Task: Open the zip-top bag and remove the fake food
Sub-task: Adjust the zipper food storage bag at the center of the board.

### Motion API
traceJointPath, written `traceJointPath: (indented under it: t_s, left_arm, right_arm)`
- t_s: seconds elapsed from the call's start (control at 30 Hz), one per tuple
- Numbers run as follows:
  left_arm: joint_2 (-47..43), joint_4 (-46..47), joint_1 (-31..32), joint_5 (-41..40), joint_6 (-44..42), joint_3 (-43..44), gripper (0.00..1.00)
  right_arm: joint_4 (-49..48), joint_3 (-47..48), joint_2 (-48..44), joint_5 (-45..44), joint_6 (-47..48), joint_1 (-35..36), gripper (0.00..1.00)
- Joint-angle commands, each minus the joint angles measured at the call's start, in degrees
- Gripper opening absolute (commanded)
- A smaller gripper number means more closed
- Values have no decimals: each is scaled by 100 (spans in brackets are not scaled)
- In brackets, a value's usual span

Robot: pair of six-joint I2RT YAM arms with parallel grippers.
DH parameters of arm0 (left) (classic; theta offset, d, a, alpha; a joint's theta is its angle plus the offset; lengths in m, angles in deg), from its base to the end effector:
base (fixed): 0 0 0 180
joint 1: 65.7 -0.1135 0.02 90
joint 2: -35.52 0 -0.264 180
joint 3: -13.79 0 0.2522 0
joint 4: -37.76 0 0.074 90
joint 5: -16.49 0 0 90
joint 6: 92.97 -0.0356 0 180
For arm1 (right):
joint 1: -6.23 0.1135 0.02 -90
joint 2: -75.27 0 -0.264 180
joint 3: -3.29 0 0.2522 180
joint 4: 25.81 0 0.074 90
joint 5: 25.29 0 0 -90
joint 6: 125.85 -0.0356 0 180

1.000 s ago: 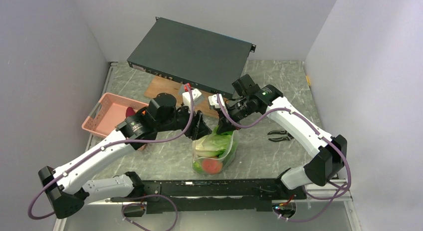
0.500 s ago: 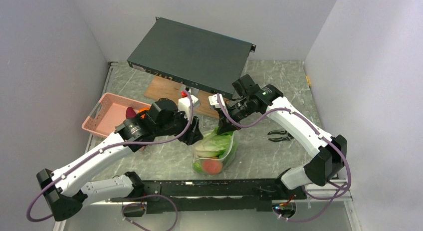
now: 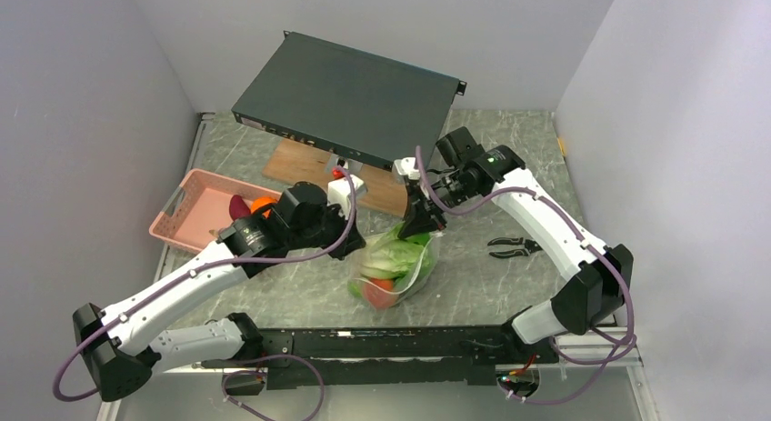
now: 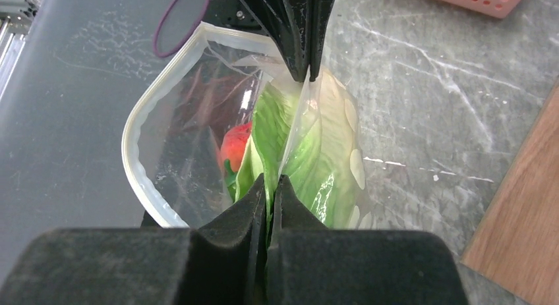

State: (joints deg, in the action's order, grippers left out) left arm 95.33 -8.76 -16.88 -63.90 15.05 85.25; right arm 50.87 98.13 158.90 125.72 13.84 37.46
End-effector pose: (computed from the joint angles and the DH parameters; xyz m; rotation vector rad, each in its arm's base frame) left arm 0.1429 -0.1723 0.3302 0.7065 2.1857 -0.8208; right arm 0.2198 0.1697 0.3419 -1.7019 1.5454 1.2465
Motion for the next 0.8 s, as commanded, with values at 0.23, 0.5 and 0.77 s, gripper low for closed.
traceJointPath:
  t_s: [0.23,0.5,0.77]
  left_arm:
    - [-180,-711,-510,-614,281,-460,0]
    - [412,166,-521,555,404,-630,0]
    - [647,392,-516,613,601,-593,0]
  right_arm:
    - [382,74,-282,213,461,-357,0]
    - [-192,-618,-360,-817,311,292,3]
    - [281,-247,-280,-490,814,339,29]
